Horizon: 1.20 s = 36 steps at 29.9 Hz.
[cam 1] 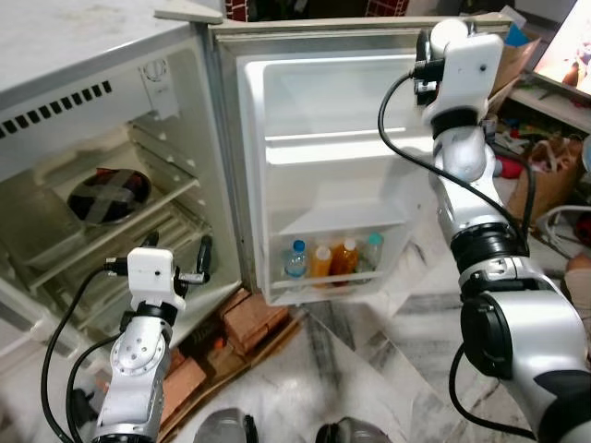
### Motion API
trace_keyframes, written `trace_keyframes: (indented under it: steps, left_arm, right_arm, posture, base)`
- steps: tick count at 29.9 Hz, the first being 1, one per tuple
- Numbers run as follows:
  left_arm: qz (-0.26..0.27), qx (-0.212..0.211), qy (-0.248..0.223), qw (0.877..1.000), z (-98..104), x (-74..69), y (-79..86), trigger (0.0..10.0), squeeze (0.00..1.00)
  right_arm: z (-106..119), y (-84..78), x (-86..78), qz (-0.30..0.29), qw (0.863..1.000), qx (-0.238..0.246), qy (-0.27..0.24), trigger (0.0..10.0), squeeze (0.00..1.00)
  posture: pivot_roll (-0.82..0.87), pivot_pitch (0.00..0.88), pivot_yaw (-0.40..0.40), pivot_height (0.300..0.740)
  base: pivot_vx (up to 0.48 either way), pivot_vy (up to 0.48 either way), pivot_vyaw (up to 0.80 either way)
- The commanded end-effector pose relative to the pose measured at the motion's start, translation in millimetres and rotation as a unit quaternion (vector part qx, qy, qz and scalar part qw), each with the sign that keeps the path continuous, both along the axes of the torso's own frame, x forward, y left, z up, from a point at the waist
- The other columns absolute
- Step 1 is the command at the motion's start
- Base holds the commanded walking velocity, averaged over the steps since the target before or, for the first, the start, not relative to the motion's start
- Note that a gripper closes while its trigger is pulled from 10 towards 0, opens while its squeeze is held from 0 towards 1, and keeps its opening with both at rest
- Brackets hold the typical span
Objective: Restocking fridge
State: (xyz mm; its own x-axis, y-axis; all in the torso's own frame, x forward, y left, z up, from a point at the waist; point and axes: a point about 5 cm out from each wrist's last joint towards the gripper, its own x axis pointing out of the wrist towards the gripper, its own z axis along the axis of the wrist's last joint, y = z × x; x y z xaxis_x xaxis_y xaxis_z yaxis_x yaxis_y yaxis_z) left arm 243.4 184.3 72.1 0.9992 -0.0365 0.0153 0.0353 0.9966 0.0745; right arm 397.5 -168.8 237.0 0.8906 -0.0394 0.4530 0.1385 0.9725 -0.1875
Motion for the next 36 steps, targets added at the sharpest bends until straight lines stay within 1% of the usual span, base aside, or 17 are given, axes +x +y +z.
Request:
trace_keyframes:
  steps: [1,2,3,4,9,14,15,17,18,20,21,27,30,32,33,35,36]
  left_arm:
    - [0.0,0.003,-0.005,1.0,5,-0.6,1.3,10.0,0.0]
    - [0.0,0.003,-0.005,1.0,5,-0.9,1.6,10.0,0.0]
    - [0.002,0.001,-0.004,1.0,5,-1.0,2.1,10.0,0.0]
    - [0.001,0.001,-0.003,1.0,6,-1.1,2.1,10.0,0.0]
    - [-0.002,0.003,-0.001,1.0,6,-0.4,2.2,10.0,0.0]
    - [-0.005,0.004,-0.002,1.0,7,2.3,1.0,10.0,0.0]
    - [-0.006,0.005,-0.002,1.0,7,2.6,1.1,10.0,0.0]
    - [-0.006,0.006,-0.002,1.0,8,2.7,1.2,10.0,0.0]
    - [-0.006,0.007,-0.002,1.0,8,2.8,1.4,10.0,0.0]
    - [-0.005,0.007,-0.002,1.0,8,2.6,1.7,10.0,0.0]
    - [-0.004,0.009,-0.003,1.0,9,1.5,2.5,10.0,0.0]
    - [0.0,0.011,-0.002,1.0,10,-4.8,3.5,10.0,0.0]
    - [0.003,0.013,0.0,1.0,10,-9.2,5.1,10.0,0.0]
    - [0.005,0.015,0.003,1.0,10,-12.4,6.8,10.0,0.0]
    - [0.006,0.016,0.003,1.0,11,-13.1,7.3,10.0,0.0]
    - [0.004,0.017,0.006,1.0,13,-15.3,7.1,10.0,0.0]
    - [0.004,0.017,0.006,1.0,13,-15.3,7.1,10.0,0.0]
  right_arm:
    - [-10,-2.5,1.0,-0.01,0.999,0.027,0.022,10.0,0.0]
    - [-17,-2.8,0.6,-0.012,0.999,0.035,0.035,10.0,0.0]
    - [-30,-2.6,-0.5,-0.015,0.997,0.047,0.057,10.0,0.0]
    - [-35,-1.9,-1.4,-0.015,0.997,0.051,0.063,10.0,0.0]
    - [-50,1.6,-4.3,-0.013,0.994,0.066,0.085,10.0,0.0]
    - [-53,2.1,-5.5,-0.011,0.994,0.076,0.084,10.0,0.0]
    - [-40,6.2,-4.7,0.0,0.997,0.06,0.052,10.0,0.0]
    - [-35,7.8,-4.4,0.004,0.998,0.056,0.04,10.0,0.0]
    - [-22,10.9,-3.2,0.008,0.999,0.042,0.013,10.0,0.0]
    - [-8,14.5,-2.2,0.015,0.999,0.037,-0.016,10.0,0.0]
    - [9,19.5,-1.4,0.022,0.998,0.032,-0.049,10.0,0.0]
    - [50,28.7,-2.5,0.029,0.991,0.028,-0.127,10.0,0.0]
    - [65,30.8,-5.1,0.03,0.986,0.023,-0.159,10.0,0.0]
    - [72,32.5,-7.4,0.029,0.983,0.005,-0.181,10.0,0.0]
    - [73,33.1,-7.7,0.03,0.982,-0.001,-0.184,10.0,0.0]
    - [65,32.7,-3.7,0.028,0.987,-0.012,-0.16,10.0,0.0]
    - [65,32.7,-3.7,0.028,0.987,-0.012,-0.16,10.0,0.0]
  posture:
    - [0.15,0.0,-0.039,0.74]
    - [0.15,0.0,-0.039,0.74]
    - [0.15,0.0,-0.035,0.74]
    - [0.15,0.0,-0.032,0.74]
    - [0.14,0.0,-0.021,0.74]
    - [0.14,0.0,-0.018,0.74]
    - [0.14,0.0,-0.016,0.74]
    - [0.14,0.0,-0.015,0.74]
    - [0.14,0.0,-0.015,0.74]
    - [0.14,0.0,-0.015,0.74]
    - [0.15,0.0,-0.015,0.74]
    - [0.17,0.02,-0.02,0.74]
    - [0.18,0.028,-0.02,0.74]
    - [0.2,0.042,-0.017,0.74]
    - [0.2,0.042,-0.017,0.74]
    - [0.22,0.067,-0.013,0.74]
    - [0.22,0.067,-0.013,0.74]
  base:
    - [0.0,0.0,0.0]
    - [0.0,0.0,0.0]
    - [0.0,0.0,0.0]
    - [0.0,0.0,0.0]
    - [0.0,0.0,0.0]
    - [0.0,0.0,0.0]
    - [0.0,0.0,0.0]
    - [0.0,0.0,0.0]
    - [0.0,0.0,0.0]
    - [0.0,0.0,0.0]
    - [0.0,0.0,0.0]
    - [0.0,0.0,0.0]
    - [0.0,0.0,0.0]
    - [0.0,0.0,0.0]
    - [0.0,0.0,0.0]
    - [0.0,0.0,0.0]
    - [0.0,0.0,0.0]
